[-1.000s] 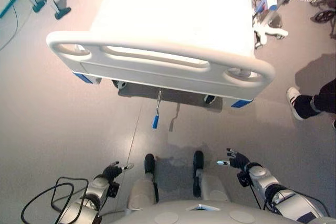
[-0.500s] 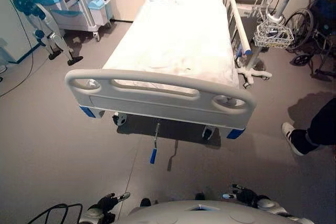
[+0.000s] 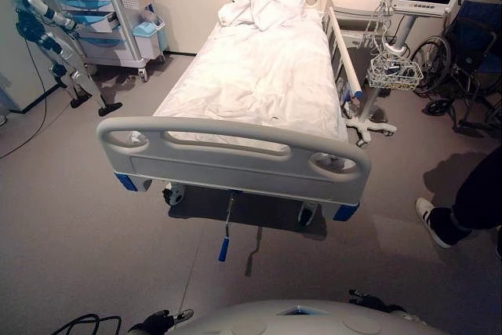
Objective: Raise the hospital bed
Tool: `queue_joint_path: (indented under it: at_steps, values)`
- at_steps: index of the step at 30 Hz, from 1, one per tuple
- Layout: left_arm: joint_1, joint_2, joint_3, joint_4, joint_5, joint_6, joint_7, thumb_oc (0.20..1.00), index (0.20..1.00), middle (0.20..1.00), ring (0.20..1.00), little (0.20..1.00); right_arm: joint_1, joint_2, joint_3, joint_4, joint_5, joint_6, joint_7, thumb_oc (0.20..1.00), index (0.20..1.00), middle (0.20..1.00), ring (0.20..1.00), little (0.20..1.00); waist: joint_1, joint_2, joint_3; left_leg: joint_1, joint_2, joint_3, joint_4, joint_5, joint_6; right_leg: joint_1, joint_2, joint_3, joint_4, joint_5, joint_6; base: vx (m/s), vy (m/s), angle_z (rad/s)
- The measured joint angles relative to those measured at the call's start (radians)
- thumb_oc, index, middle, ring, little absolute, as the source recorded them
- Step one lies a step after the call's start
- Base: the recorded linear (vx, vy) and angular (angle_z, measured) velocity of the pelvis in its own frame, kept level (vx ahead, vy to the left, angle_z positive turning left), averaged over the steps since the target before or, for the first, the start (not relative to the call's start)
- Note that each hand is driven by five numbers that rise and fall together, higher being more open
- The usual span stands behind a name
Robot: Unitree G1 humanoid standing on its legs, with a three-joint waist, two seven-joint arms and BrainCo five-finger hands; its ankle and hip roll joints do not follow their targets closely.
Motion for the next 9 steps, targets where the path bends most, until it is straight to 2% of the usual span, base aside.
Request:
queue_joint_path:
  at_steps: [9]
  values:
    - [0.014,0.0,0.01,0.0,-0.001,-0.008,0.001,1.0,1.0,1.0,1.0,1.0,0.002,0.0,0.0,0.0,-0.004,0.0,0.0,1.0,1.0,1.0,1.0,1.0,0.002,0.001,0.005,0.003,0.005,-0.002,-0.001,-0.002,-0.003,0.012,0.006,-0.001,-0.001,-0.003,-0.002,0.0,0.0,0.0]
